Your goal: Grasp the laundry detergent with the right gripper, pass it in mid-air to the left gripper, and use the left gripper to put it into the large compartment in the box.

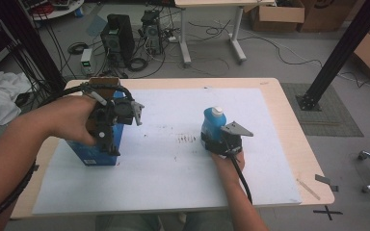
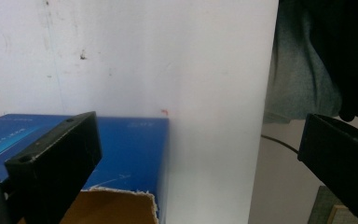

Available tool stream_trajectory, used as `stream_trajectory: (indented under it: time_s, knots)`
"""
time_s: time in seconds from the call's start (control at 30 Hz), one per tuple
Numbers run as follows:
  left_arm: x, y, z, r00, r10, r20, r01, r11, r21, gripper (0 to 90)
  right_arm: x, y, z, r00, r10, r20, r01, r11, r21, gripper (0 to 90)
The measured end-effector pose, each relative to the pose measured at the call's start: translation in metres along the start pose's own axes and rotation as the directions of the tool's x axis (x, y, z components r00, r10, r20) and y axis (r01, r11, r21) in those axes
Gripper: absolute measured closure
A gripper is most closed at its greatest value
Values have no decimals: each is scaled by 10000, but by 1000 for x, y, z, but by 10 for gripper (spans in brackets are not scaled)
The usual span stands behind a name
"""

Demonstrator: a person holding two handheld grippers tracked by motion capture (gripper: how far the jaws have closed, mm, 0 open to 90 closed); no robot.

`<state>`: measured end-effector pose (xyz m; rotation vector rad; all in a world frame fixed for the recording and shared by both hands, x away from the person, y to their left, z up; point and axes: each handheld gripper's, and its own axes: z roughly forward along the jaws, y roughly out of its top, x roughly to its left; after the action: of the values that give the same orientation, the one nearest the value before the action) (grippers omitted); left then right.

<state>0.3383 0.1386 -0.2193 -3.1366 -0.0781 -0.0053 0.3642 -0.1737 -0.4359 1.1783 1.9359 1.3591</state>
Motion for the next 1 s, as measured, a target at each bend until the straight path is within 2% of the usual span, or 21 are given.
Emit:
stream_trajectory:
  time_s: [0.5,0.7,1.0]
  knots:
    - [1,1,2,10000,44,46,-44,10000,41,1,2,-3,0,9999,14,118,-12,9999,-159,328]
    - [2,2,3,10000,28,68,-29,10000,88,1,2,-3,0,9998,26,180,-22,9997,-230,386]
    - [1,5,4,9999,74,100,-75,10000,38,1,5,-2,-1,9986,-347,392,359,9989,-311,438]
